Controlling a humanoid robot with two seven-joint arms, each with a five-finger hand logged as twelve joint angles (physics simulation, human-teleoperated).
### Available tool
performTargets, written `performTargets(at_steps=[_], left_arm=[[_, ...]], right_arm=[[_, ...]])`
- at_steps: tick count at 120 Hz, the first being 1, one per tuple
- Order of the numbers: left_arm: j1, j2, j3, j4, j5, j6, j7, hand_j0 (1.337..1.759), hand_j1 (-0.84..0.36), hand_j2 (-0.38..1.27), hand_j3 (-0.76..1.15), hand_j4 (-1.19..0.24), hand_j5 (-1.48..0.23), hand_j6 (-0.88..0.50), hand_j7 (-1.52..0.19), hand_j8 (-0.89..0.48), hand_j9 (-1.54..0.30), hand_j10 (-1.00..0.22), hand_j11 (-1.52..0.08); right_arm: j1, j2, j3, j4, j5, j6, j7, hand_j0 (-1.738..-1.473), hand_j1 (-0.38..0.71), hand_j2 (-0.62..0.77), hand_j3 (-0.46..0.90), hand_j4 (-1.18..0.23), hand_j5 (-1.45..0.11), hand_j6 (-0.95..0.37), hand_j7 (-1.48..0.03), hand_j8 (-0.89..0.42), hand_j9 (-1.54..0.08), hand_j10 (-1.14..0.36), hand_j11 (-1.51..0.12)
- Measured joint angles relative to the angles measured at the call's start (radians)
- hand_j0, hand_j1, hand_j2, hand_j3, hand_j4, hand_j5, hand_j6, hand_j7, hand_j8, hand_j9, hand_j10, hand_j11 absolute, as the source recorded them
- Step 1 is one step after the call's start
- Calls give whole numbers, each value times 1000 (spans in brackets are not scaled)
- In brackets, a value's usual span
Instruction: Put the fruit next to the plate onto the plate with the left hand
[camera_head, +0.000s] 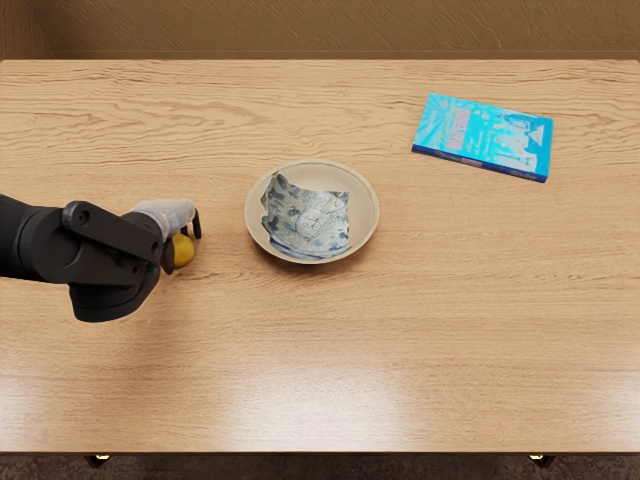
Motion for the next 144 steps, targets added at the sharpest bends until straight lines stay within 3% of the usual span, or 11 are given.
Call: performTargets(at_steps=[62,88,96,111,144], left_arm=[[2,-10,1,1,-1,2,1,1656,-270,168,0,-595,-712,-462,-732,-484,-749,-574,-748],[6,-18,1,1,1,0,3,1652,-254,95,0,-658,-758,-437,-796,-460,-824,-621,-819],[15,-22,2,1,0,1,4,1660,-288,2,200,-678,-756,-265,-1027,-389,-873,-632,-833],[15,-22,1,1,-2,-2,3,1664,-320,9,279,-675,-805,-214,-1096,-320,-926,-632,-858],[-36,-20,1,0,-16,-9,0,1655,-286,164,66,-673,-858,-397,-951,-426,-901,-656,-882]], right_arm=[[0,0,0,0,0,0,0,-1658,-349,0,0,0,0,-1,0,0,0,0,0],[0,0,0,0,0,0,0,-1658,-349,0,0,0,0,-1,0,-1,0,0,0],[0,0,0,0,0,0,0,-1658,-349,0,0,0,0,-1,0,-1,0,0,0],[0,0,0,0,0,0,0,-1658,-349,0,0,0,0,-1,0,-1,0,0,0],[0,0,0,0,0,0,0,-1658,-349,0,0,0,0,-1,0,0,0,0,0]])
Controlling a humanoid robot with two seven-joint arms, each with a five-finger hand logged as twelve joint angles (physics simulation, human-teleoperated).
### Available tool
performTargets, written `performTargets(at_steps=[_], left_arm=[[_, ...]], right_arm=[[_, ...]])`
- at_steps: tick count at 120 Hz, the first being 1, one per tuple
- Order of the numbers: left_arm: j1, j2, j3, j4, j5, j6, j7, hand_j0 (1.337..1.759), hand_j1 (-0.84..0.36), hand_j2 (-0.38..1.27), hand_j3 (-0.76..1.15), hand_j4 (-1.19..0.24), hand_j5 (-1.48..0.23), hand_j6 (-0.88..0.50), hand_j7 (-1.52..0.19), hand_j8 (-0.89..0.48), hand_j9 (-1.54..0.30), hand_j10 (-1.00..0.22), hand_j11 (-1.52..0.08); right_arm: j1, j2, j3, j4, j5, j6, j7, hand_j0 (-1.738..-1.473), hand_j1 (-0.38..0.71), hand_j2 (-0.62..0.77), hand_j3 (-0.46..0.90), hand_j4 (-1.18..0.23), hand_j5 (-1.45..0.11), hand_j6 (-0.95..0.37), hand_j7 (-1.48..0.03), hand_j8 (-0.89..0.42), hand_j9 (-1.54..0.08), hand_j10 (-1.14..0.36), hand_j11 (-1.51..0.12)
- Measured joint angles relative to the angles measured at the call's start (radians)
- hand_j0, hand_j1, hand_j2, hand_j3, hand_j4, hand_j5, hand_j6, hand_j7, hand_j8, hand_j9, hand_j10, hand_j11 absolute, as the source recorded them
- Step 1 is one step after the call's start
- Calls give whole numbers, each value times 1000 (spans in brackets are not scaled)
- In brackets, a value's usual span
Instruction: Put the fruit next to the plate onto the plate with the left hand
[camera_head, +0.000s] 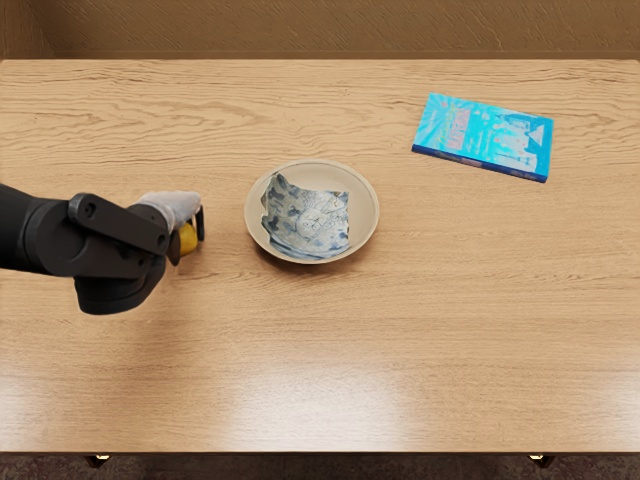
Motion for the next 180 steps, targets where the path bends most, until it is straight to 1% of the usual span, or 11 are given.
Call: performTargets(at_steps=[18,39,47,52,61,89,115,124,155,165,180], left_arm=[[-50,1,0,-1,-17,-1,0,1654,-281,229,32,-674,-864,-428,-920,-452,-893,-661,-884],[-128,10,-4,-6,-44,-2,1,1654,-263,153,13,-667,-876,-437,-895,-449,-891,-660,-888],[-149,9,-8,-7,-51,-2,1,1654,-267,219,10,-661,-882,-455,-891,-452,-886,-660,-884],[-161,9,-13,-8,-53,-2,1,1654,-264,186,8,-664,-877,-455,-887,-456,-886,-659,-884],[-177,-5,-34,-9,-59,-7,1,1654,-269,241,5,-661,-878,-469,-884,-461,-882,-659,-880],[-215,-99,-118,-13,-80,-19,3,1656,-289,299,2,-652,-885,-476,-880,-467,-873,-659,-873],[-212,-161,-191,-2,-93,-20,4,1657,-321,384,1,-643,-898,-476,-884,-462,-867,-659,-867],[-200,-163,-213,9,-93,-20,4,1656,-295,289,0,-641,-900,-472,-886,-462,-868,-657,-867],[-174,-163,-244,58,-88,-19,4,1656,-287,297,0,-633,-853,-494,-849,-480,-842,-638,-842],[-174,-163,-250,64,-88,-16,4,1657,-262,253,0,-584,-781,-493,-778,-480,-773,-588,-772],[-165,-163,-253,74,-89,-8,4,1657,-134,163,0,-443,-588,-394,-587,-387,-583,-445,-583]], right_arm=[[0,0,0,0,0,0,0,-1658,-349,0,0,0,0,-1,0,0,0,0,0],[0,0,0,0,0,0,0,-1658,-349,0,0,0,0,-1,0,0,0,0,0],[0,0,0,0,0,0,0,-1658,-349,0,0,0,0,-1,0,0,0,0,0],[0,0,0,0,0,0,0,-1658,-349,0,0,0,0,-1,0,0,0,0,0],[0,0,0,0,0,0,0,-1658,-349,0,0,0,0,-1,0,0,0,0,0],[0,0,0,0,0,0,0,-1658,-349,0,0,0,0,-1,0,0,0,0,0],[0,0,0,0,0,0,0,-1658,-349,0,0,0,0,-1,0,0,0,0,0],[0,0,0,0,0,0,0,-1658,-349,0,0,0,0,-1,0,0,0,0,0],[0,0,0,0,0,0,0,-1658,-349,0,0,0,0,-1,0,0,0,0,0],[0,0,0,0,0,0,0,-1658,-349,0,0,0,0,-1,0,0,0,0,0],[0,0,0,0,0,0,0,-1658,-349,0,0,0,0,-1,0,-1,0,0,0]])
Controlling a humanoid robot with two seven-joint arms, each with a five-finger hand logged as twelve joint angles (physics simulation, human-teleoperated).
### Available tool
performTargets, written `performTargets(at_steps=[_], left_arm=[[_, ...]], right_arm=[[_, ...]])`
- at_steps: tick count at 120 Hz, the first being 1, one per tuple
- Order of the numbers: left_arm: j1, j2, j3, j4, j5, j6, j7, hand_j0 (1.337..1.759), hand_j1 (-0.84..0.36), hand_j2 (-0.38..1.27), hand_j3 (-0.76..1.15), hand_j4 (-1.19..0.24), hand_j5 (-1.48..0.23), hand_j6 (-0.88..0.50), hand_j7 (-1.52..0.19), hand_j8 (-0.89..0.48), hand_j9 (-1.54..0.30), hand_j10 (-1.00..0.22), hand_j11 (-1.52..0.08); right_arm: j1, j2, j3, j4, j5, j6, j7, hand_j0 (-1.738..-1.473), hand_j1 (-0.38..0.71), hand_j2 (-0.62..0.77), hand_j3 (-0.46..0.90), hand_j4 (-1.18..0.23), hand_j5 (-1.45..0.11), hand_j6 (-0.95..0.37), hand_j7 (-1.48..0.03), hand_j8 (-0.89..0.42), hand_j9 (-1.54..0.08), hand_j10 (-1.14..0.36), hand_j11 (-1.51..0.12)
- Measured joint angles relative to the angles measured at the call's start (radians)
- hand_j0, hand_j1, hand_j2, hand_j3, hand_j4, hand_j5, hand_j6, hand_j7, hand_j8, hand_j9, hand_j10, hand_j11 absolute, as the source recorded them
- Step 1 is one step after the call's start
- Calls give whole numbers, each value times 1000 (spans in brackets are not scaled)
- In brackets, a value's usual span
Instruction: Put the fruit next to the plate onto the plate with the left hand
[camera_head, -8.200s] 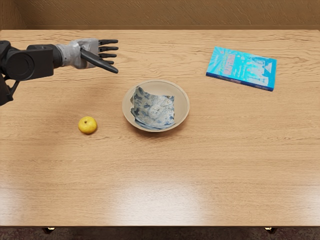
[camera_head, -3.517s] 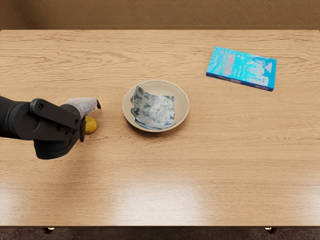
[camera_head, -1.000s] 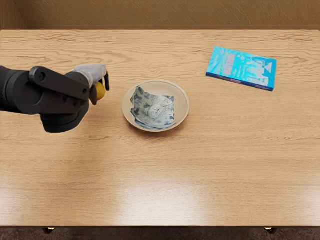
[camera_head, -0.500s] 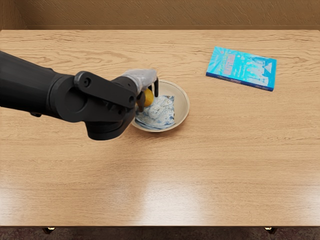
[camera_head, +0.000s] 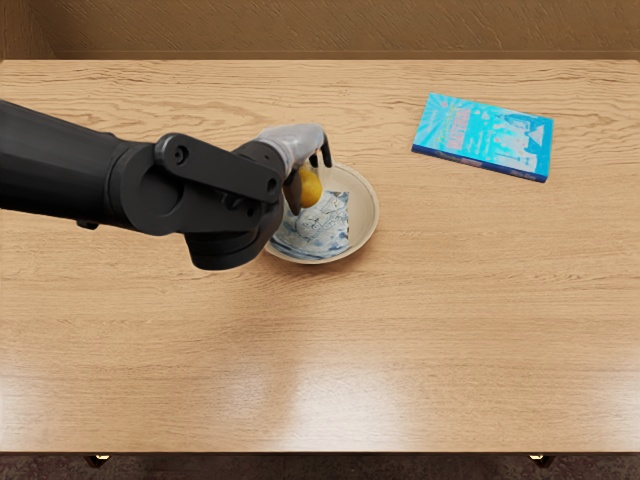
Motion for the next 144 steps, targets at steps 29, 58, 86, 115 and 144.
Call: performTargets(at_steps=[29,58,86,115,144], left_arm=[[5,0,-44,22,-25,1,-2,1658,149,59,0,-180,-237,-165,-236,-163,-235,-180,-235],[35,229,-230,17,-79,-192,-4,1658,267,22,0,-73,-95,-68,-95,-68,-95,-73,-94],[118,448,-411,14,-136,-548,-86,1658,303,11,0,-40,-52,-39,-52,-39,-52,-40,-52],[221,556,-571,15,-150,-728,-126,1658,316,7,0,-29,-37,-29,-37,-29,-37,-29,-37],[360,674,-714,20,-151,-946,-122,1658,321,5,0,-25,-31,-25,-31,-25,-31,-24,-31]], right_arm=[[0,0,0,0,0,0,0,-1658,-349,0,0,0,0,-1,0,0,0,0,0],[0,0,0,0,0,0,0,-1658,-349,0,0,0,0,-1,0,0,0,0,0],[0,0,0,0,0,0,0,-1658,-349,0,0,0,0,-1,0,0,0,0,0],[0,0,0,0,0,0,0,-1658,-349,0,0,0,0,-1,0,0,0,0,0],[0,0,0,0,0,0,0,-1658,-349,0,0,0,0,-1,0,-1,0,0,0]])
